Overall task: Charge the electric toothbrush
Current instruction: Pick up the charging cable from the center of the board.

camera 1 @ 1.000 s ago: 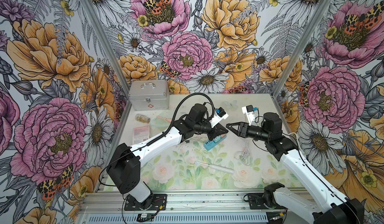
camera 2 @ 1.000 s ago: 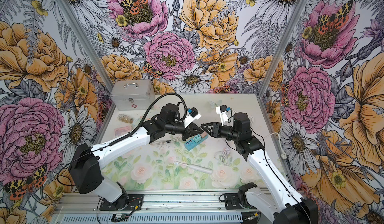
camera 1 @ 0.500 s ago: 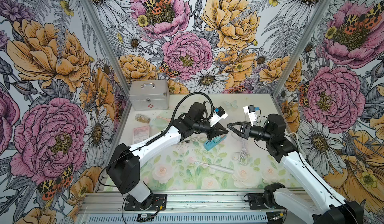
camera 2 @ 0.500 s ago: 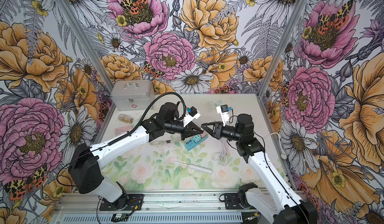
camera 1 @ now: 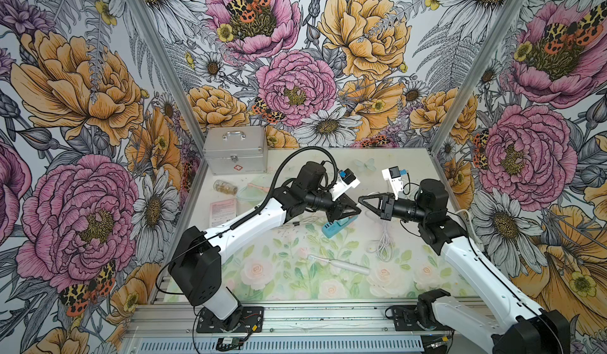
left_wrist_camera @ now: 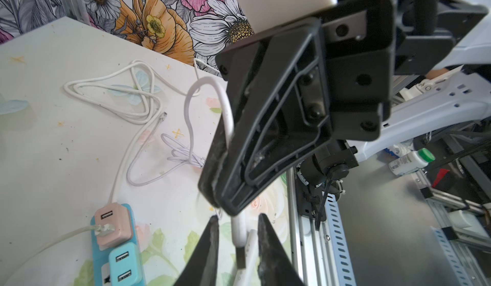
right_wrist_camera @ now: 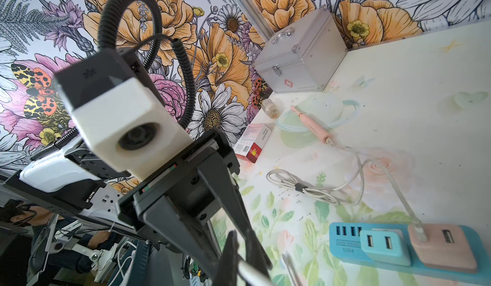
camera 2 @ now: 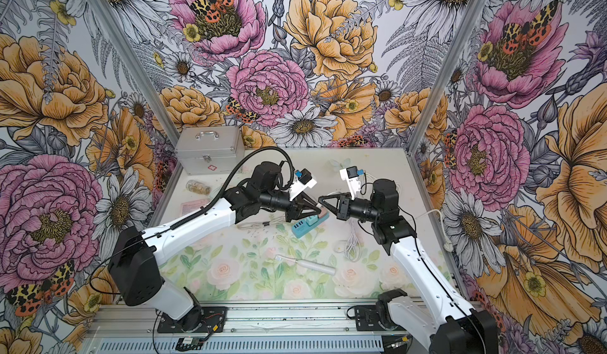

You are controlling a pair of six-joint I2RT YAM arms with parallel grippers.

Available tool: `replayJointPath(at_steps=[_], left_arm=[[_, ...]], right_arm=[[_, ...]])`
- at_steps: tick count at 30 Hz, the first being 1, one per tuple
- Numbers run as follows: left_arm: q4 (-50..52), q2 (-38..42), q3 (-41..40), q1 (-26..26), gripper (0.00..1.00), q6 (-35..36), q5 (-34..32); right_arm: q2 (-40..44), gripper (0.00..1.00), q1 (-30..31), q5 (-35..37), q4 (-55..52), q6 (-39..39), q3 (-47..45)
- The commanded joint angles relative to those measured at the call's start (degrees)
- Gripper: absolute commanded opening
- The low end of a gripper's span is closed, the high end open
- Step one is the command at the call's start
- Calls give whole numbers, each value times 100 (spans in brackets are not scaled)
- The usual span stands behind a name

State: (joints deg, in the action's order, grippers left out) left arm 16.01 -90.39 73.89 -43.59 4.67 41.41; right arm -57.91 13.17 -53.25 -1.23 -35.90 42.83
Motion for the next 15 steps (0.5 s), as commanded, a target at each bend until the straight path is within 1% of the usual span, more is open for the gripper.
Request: replayJointPath(at_steps=[1, 2, 4, 6, 8, 10, 11, 15], left_arm=[[-107, 231, -28, 118, 37, -109, -444], [-107, 295, -126, 132, 41, -163, -725], [-116, 529, -432, 166, 43, -299, -1352], [-116, 726, -723, 179, 45, -527, -2095], [-207, 896, -1026, 215, 47, -928, -2808], [-289, 920, -1302, 271, 47, -1202, -3150], [-291, 906, -1403, 285, 47, -1318, -3378], [-444, 630, -1719, 294, 44, -1844, -3725]], right_arm=[[-4, 0, 23, 492, -286, 147, 169], [-38, 0, 29, 708, -444, 206, 222], [-145, 0, 98, 1297, -852, 374, 383], [-314, 0, 230, 2016, -1303, 588, 618], [-486, 0, 408, 2885, -1633, 695, 763], [-750, 0, 601, 3726, -1898, 726, 911], [-881, 0, 717, 3979, -1970, 735, 997], [-1387, 0, 1358, 4938, -2117, 667, 1314]])
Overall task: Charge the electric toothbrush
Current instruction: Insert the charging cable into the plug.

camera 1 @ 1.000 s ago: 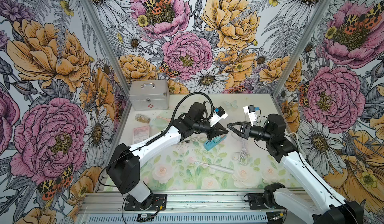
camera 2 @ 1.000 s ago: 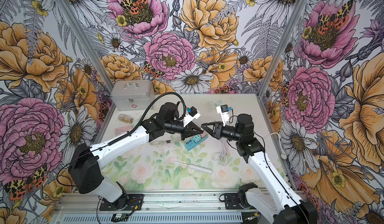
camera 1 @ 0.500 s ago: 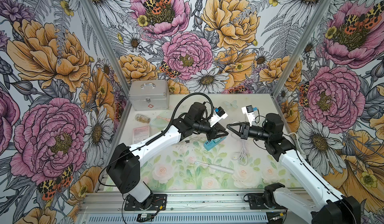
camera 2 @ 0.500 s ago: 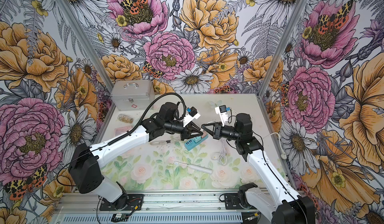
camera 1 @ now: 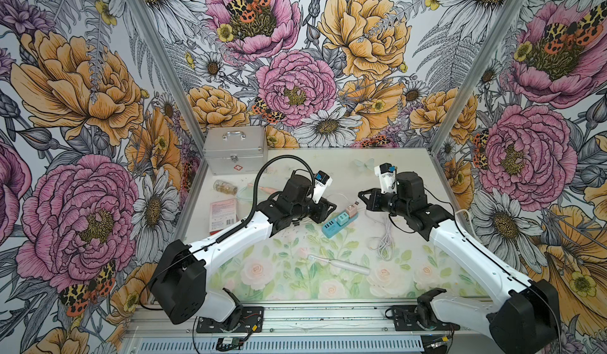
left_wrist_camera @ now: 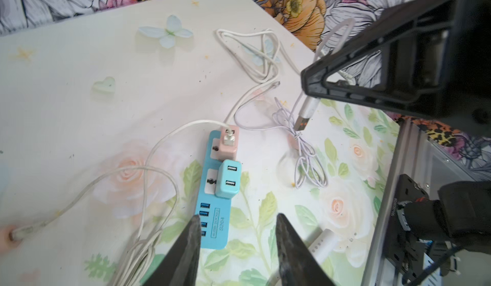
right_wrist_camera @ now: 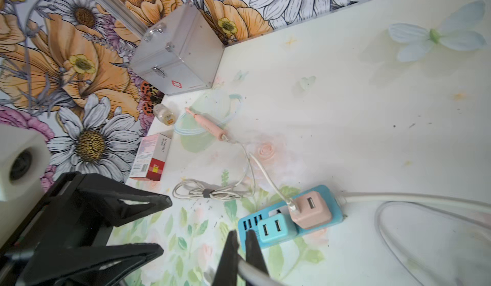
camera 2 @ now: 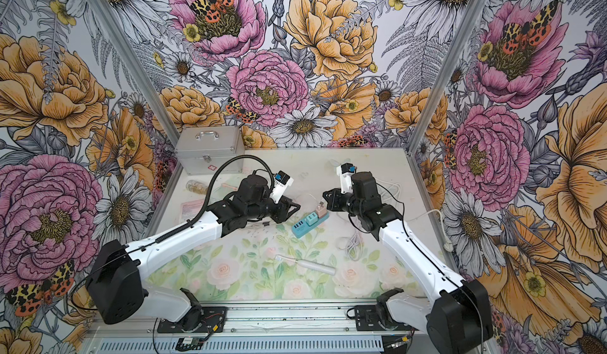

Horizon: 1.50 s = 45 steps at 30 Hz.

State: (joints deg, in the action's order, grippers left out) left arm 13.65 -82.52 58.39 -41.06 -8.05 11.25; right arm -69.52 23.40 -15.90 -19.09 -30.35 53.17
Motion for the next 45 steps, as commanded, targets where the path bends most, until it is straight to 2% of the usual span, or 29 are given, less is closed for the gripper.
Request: replayJointPath(at_steps=[1, 9, 17, 20, 30, 36, 42, 45], left_arm=[[-301, -267, -232, 26, 42, -663, -738], [-827, -851, -512, -64, 38, -921, -716], [-1043, -1277, -522, -109, 34, -970, -624], [-1059, -1395, -530, -125, 32, -970, -602], [-1068, -1554, -588, -141, 31, -1043, -642], [-1060, -1618, -580, -164, 31, -1011, -583], [-1011, -1617, -652, -173, 31, -955, -567], [-963, -1632, -649, -183, 31, -945, -599]], right_arm=[[-378, 0, 520, 1459, -415, 92, 382], [-1243, 0, 1461, 2577, -440, -131, 763], [-1539, 0, 1650, 2899, -293, -319, 510], [-1583, 0, 1714, 2798, -32, -390, 390], [-1751, 0, 1923, 3474, 72, -1160, 301], [-1847, 0, 2136, 4198, 74, -1630, 256], [-1877, 0, 2361, 4766, 84, -1744, 157], [-1928, 0, 2383, 4716, 268, -1685, 130]])
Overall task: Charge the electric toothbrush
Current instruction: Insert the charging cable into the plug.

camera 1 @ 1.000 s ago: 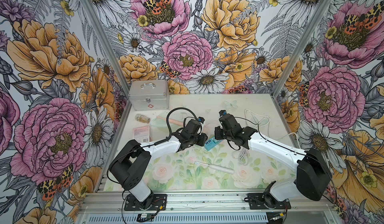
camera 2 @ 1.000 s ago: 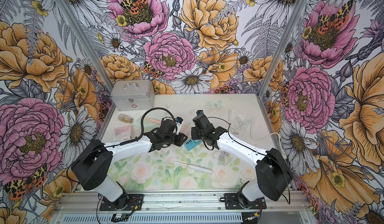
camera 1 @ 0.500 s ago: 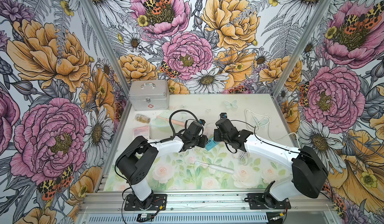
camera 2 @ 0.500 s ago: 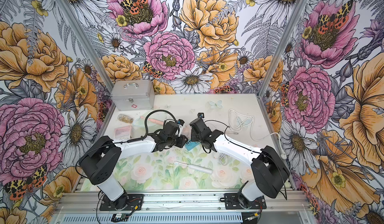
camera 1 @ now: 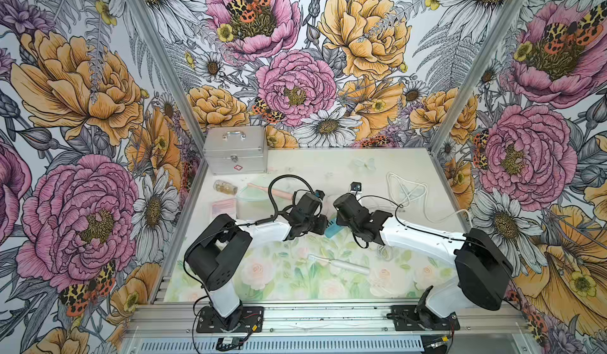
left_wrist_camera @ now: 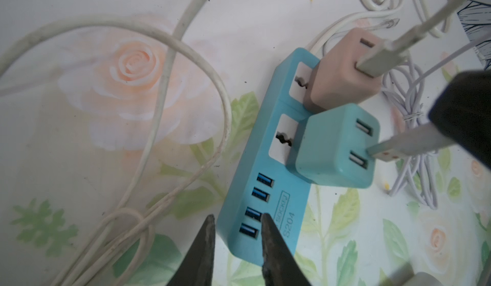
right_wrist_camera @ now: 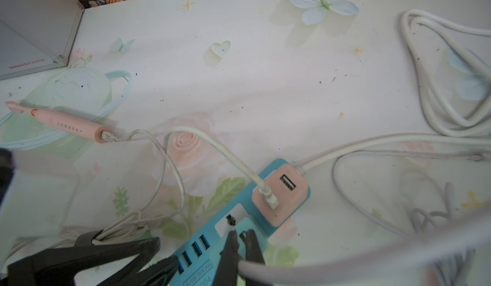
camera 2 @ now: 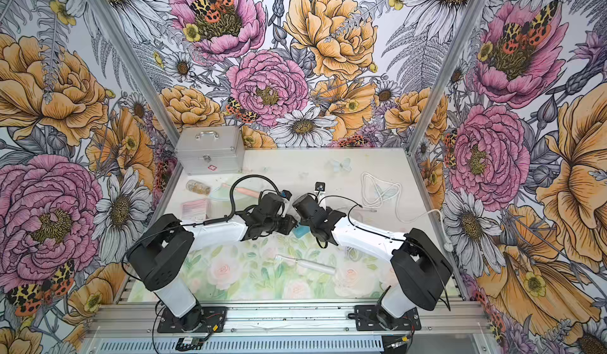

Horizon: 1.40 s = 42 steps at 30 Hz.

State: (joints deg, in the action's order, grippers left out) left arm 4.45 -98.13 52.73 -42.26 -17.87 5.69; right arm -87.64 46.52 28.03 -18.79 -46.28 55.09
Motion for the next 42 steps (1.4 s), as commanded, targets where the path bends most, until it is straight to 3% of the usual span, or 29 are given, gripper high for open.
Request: replayJointPath(at_steps=[1, 19, 25, 37, 42], left_arm=[[-47, -58, -91, -64, 31, 29, -58], [106, 100, -148, -126, 31, -67, -296], [18, 23, -116, -68, 31, -149, -104], [-60, 41, -178, -107, 29, -280, 151], [-105, 117, -248, -67, 29, -437, 132]], right_arm=[[-129, 0, 86, 313, 258, -87, -65], [-166, 0, 121, 372, 842, 82, -504], [-117, 0, 311, 519, 842, 59, -696], [-289, 0, 630, 1248, 848, 135, -818], [-361, 0, 745, 980, 936, 446, -883]])
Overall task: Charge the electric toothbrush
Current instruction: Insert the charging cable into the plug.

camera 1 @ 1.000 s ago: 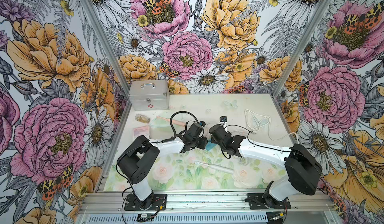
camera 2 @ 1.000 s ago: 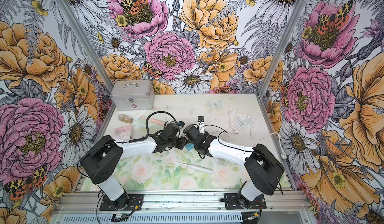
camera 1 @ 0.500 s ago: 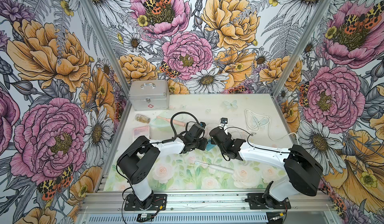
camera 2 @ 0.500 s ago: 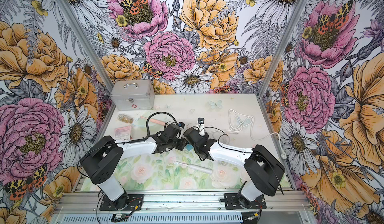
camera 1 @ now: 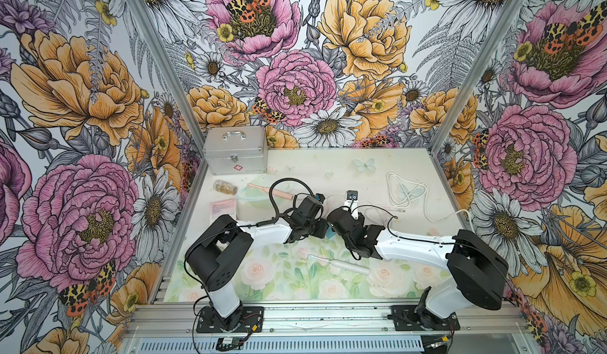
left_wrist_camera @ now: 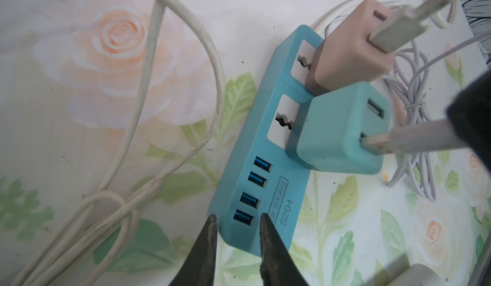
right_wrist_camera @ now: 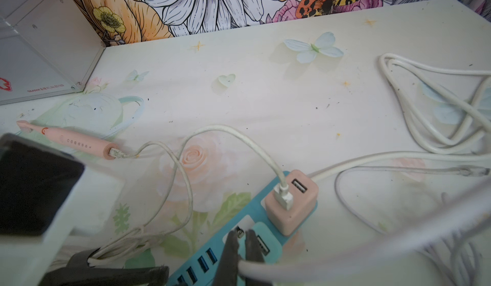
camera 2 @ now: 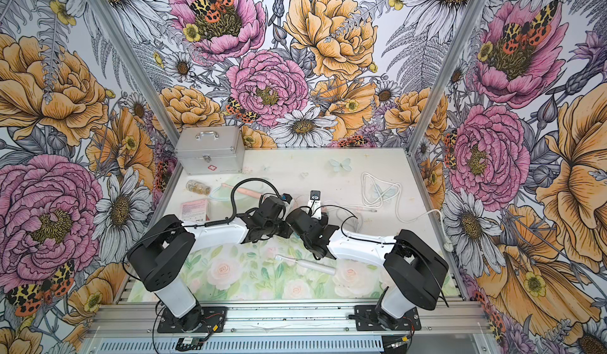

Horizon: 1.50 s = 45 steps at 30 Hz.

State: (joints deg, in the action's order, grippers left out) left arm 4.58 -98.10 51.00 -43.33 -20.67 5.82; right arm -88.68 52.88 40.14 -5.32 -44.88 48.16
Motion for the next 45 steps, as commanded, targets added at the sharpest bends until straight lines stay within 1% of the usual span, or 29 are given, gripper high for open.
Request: replayJointPath(at_steps=[1, 3, 8, 13, 18, 20, 22, 25, 28, 32, 34, 39, 43, 45], left_arm=[[-153, 114, -95, 52, 29, -194, 146], [-185, 138, -121, 70, 29, -244, 156], [-271, 200, -185, 94, 29, -330, 148], [-325, 235, -148, 79, 29, -377, 184], [-362, 87, -20, -55, 28, -361, 197], [-383, 68, -61, -14, 28, -433, 174], [-418, 102, -122, 32, 28, -447, 200], [-420, 103, -133, 31, 28, -368, 243], [-422, 31, -126, 13, 28, -368, 292], [-423, 19, -127, -2, 27, -421, 216], [-414, 18, -114, 5, 27, -412, 261], [-390, 89, -130, 49, 27, -456, 246], [-260, 303, -152, 72, 27, -407, 139], [-176, 352, -124, 64, 27, -392, 80]], right_arm=[[-297, 0, 147, -257, -412, 367, -161], [-366, 0, 161, -314, -410, 324, -154], [-340, 0, -45, -120, -429, -9, -348], [-267, 0, -29, 203, -587, 88, -291], [-408, 0, 17, 169, -587, 49, -224], [-397, 0, 77, 218, -600, 127, -219], [-350, 0, 56, 436, -625, 254, -253], [-256, 0, -170, 467, -619, 354, -285], [-397, 0, -81, 525, -492, 722, -152], [-488, 0, -70, 97, -91, 788, -279], [-438, 0, -67, -89, -84, 666, -393], [-235, 0, -97, -644, 45, 669, -776], [-79, 0, -466, -1236, -187, 397, -1131], [-83, 0, -614, -1551, -195, 443, -1237]])
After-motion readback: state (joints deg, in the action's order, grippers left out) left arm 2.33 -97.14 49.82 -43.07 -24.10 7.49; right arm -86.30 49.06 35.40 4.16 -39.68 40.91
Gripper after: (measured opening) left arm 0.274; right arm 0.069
